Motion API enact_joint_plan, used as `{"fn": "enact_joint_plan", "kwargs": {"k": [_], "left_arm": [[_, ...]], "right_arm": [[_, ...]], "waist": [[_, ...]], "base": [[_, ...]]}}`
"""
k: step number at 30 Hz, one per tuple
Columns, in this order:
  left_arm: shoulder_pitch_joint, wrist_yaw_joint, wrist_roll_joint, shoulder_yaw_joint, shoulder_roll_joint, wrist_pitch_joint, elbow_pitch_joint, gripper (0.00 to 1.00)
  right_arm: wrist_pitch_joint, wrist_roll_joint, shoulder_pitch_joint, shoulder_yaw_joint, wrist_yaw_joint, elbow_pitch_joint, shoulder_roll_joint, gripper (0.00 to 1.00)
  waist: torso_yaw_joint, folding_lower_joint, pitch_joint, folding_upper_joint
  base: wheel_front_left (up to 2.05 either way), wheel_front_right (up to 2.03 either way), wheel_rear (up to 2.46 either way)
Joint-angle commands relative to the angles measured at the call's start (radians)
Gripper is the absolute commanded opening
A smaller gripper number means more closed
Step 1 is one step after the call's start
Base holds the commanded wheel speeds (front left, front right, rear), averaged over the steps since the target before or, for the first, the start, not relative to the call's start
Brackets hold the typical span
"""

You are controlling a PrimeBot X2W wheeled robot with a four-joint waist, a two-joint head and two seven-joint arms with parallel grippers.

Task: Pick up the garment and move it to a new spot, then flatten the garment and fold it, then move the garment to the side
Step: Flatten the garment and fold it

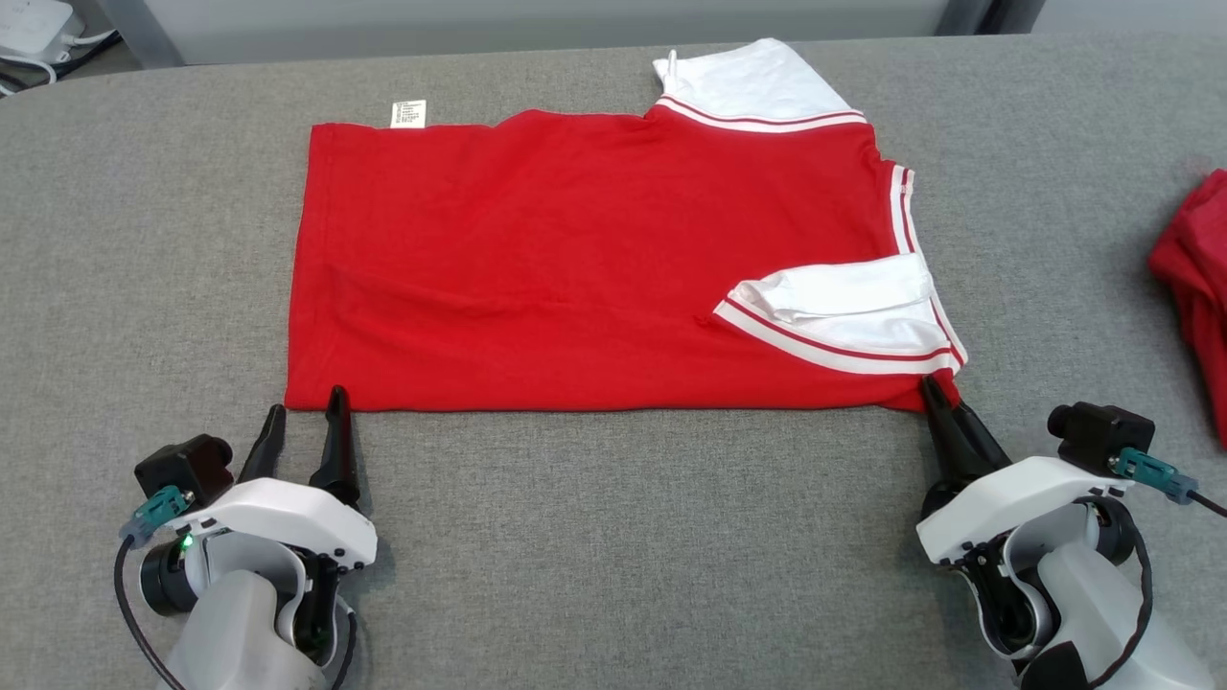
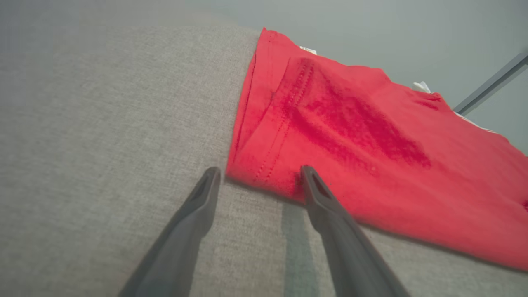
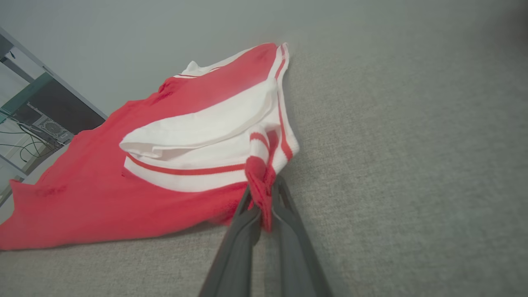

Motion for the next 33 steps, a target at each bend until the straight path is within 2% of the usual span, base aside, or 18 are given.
{"fn": "enact_joint_plan", "kwargs": {"k": [1,3,4,5,6,7,8,9,19,33], "left_arm": [[-0.032,-0.005,-0.014,0.031,0.028,-0.013,-0.003,1.00],[-0.043,-0.006,-0.035,0.034,0.027,-0.013,0.015,1.00],[-0.049,-0.006,-0.048,0.036,0.027,-0.013,0.019,0.93],[-0.056,-0.007,-0.053,0.033,0.027,-0.013,0.022,0.72],[-0.062,-0.007,-0.061,0.031,0.026,-0.013,0.025,0.44],[-0.067,-0.008,-0.068,0.024,0.026,-0.013,0.027,0.28],[-0.071,-0.008,-0.074,0.010,0.026,-0.013,0.028,0.03],[-0.073,-0.008,-0.087,0.001,0.026,-0.013,0.027,0.00],[-0.061,-0.008,-0.153,-0.048,0.045,-0.013,0.025,0.00],[0.041,-0.008,-0.095,0.008,0.047,-0.013,-0.004,0.00]], "right_arm": [[-0.012,-0.011,-0.007,0.020,-0.003,-0.020,-0.003,0.00],[-0.012,-0.013,-0.009,0.022,-0.003,-0.022,-0.003,0.00],[-0.012,-0.014,-0.011,0.023,-0.003,-0.024,-0.003,0.00],[-0.012,-0.016,-0.012,0.024,-0.003,-0.026,-0.004,0.00],[-0.012,-0.016,-0.013,0.023,-0.003,-0.028,-0.004,0.00],[-0.012,-0.017,-0.015,0.024,-0.003,-0.029,-0.004,0.00],[-0.012,-0.018,-0.016,0.024,-0.003,-0.030,-0.004,0.00],[-0.012,-0.017,-0.016,0.023,-0.003,-0.032,-0.003,0.00],[-0.012,-0.022,-0.021,0.007,-0.003,-0.033,-0.004,0.00],[-0.012,-0.016,0.031,0.012,-0.003,-0.052,-0.016,0.00]], "waist": [[-0.004,0.0000,0.003,0.0000],[-0.007,0.0000,0.006,0.0000],[-0.009,0.0000,0.008,0.0000],[-0.010,0.0000,0.010,0.0000],[-0.011,0.0000,0.012,0.0000],[-0.012,0.0000,0.014,0.0000],[-0.014,0.0000,0.016,0.0000],[-0.014,0.0000,0.017,0.0000],[-0.002,0.0000,0.014,0.0000],[-0.006,0.0000,-0.076,0.0000]], "base": [[0.00,0.00,0.00],[0.00,0.00,0.00],[0.00,0.00,0.00],[0.00,0.00,0.00],[0.00,0.00,0.00],[0.00,0.00,0.00],[0.00,0.00,0.00],[0.00,0.00,0.00],[0.00,0.00,0.00],[0.00,0.00,0.00]]}}
